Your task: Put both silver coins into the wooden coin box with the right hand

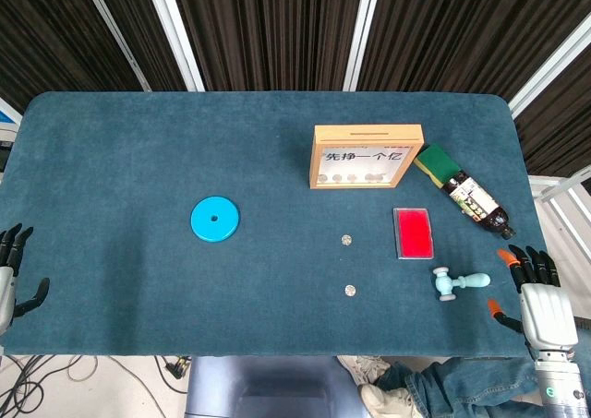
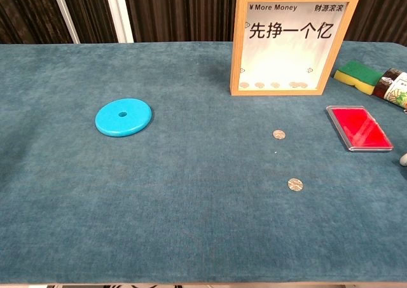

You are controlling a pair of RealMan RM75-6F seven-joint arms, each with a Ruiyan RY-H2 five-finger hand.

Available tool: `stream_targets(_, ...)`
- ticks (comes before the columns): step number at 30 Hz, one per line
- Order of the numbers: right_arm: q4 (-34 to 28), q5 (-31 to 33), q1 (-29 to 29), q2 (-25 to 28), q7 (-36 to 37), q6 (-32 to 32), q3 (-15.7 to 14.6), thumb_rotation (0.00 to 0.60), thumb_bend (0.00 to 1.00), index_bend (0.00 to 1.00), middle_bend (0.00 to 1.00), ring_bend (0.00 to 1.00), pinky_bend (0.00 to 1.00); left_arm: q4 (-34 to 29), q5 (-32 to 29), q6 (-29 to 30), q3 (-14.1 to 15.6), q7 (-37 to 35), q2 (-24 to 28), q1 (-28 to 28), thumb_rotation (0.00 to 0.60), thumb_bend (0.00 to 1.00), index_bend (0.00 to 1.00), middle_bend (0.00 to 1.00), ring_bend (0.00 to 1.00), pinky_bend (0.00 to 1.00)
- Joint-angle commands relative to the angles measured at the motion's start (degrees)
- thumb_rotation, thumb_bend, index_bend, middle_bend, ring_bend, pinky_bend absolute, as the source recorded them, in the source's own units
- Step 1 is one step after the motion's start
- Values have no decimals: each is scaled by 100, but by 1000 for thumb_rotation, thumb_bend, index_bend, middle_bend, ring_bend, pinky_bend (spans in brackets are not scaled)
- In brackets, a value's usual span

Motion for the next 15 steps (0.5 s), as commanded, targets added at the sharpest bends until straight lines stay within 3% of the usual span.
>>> stream_targets(1,-8,-2,-8,-8,-12,16,14,600,338,187,127,0,0,0,-2,-3,0,4,1,-1,600,359,63,0,0,0)
stream_targets(15,-2,36,-2,-55,39,-36,59,600,339,192,127,0,0,-12,-52,-53,2,58,-10,-15,600,359,61,0,0,0)
